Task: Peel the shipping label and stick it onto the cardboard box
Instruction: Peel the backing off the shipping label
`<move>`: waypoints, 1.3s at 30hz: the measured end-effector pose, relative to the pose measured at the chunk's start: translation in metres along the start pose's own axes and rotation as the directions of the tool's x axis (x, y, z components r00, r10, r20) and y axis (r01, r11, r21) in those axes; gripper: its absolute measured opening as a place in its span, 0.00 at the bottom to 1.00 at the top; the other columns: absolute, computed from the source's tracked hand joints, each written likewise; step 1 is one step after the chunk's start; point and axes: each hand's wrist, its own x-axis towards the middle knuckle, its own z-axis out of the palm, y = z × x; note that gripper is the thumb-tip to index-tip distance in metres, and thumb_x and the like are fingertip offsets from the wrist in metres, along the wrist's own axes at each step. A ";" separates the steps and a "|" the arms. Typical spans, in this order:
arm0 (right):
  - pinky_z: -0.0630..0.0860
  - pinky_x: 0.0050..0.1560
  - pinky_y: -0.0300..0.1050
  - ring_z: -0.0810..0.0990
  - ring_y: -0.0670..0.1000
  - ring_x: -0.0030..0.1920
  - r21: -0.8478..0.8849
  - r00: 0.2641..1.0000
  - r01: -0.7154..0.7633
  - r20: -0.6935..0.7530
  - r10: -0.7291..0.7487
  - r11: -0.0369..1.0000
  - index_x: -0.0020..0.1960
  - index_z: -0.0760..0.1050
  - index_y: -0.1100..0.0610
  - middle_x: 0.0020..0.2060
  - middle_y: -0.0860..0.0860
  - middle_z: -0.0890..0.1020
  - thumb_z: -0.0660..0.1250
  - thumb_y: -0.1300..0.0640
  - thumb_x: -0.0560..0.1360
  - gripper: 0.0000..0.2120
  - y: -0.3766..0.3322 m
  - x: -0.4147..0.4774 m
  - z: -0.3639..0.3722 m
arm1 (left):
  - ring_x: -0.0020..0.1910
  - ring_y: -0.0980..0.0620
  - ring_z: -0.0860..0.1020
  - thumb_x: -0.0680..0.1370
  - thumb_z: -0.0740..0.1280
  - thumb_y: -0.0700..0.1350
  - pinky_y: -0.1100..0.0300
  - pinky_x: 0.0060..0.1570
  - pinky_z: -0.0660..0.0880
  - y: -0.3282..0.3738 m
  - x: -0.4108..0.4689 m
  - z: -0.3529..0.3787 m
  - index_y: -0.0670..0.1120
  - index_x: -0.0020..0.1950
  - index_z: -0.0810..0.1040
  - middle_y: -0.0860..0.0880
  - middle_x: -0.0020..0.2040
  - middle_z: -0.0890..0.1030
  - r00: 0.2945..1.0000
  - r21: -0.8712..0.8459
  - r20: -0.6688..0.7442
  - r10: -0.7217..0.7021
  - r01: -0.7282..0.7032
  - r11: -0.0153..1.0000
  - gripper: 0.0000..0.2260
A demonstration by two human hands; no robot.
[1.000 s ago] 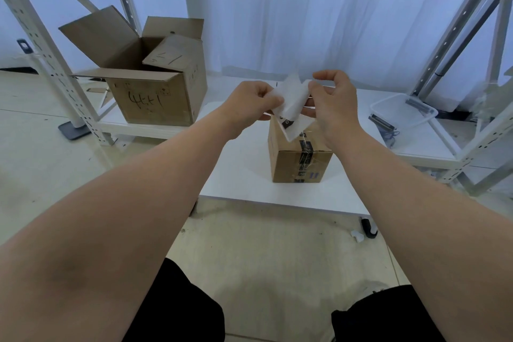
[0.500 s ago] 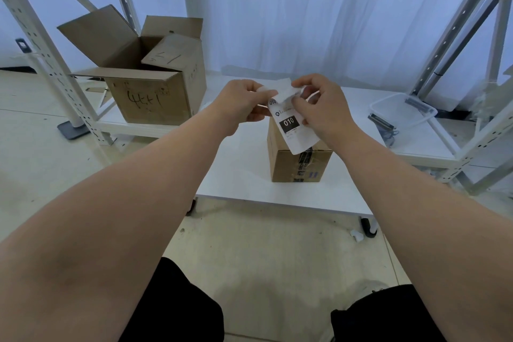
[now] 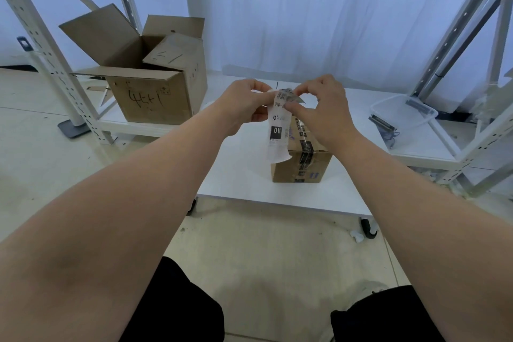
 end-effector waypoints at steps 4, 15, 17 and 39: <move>0.60 0.52 0.38 0.66 0.46 0.55 0.059 0.999 -0.041 -0.032 0.043 0.997 0.48 0.79 0.55 0.49 0.47 0.71 0.72 0.51 0.71 0.09 0.000 0.000 -0.001 | 0.32 0.54 0.82 0.76 0.69 0.44 0.63 0.35 0.79 0.000 0.000 0.001 0.42 0.51 0.72 0.47 0.36 0.83 0.999 -0.060 0.037 -0.001 0.004 0.998 0.09; 0.65 0.52 0.39 0.69 0.47 0.51 0.093 0.989 -0.102 -0.102 0.111 0.990 0.45 0.77 0.53 0.47 0.48 0.72 0.68 0.52 0.74 0.05 0.007 0.003 -0.002 | 0.37 0.54 0.80 0.77 0.68 0.43 0.64 0.39 0.78 0.003 -0.003 0.002 0.44 0.43 0.78 0.49 0.39 0.83 0.989 -0.014 0.141 -0.037 0.040 0.999 0.04; 0.63 0.51 0.37 0.67 0.47 0.52 0.042 0.985 -0.100 -0.134 0.105 0.994 0.46 0.80 0.54 0.47 0.48 0.69 0.68 0.50 0.74 0.07 0.007 0.005 -0.003 | 0.36 0.54 0.78 0.77 0.68 0.44 0.65 0.37 0.75 0.004 -0.003 0.002 0.45 0.42 0.77 0.49 0.38 0.83 0.991 0.008 0.131 -0.037 0.036 0.999 0.05; 0.68 0.56 0.41 0.71 0.47 0.52 0.216 0.978 -0.122 -0.141 0.154 0.969 0.43 0.73 0.49 0.48 0.47 0.73 0.68 0.55 0.74 0.04 0.005 0.005 -0.003 | 0.29 0.55 0.78 0.77 0.68 0.44 0.65 0.30 0.73 0.000 0.000 -0.006 0.44 0.40 0.75 0.49 0.34 0.80 0.998 -0.072 -0.058 -0.036 0.032 0.997 0.07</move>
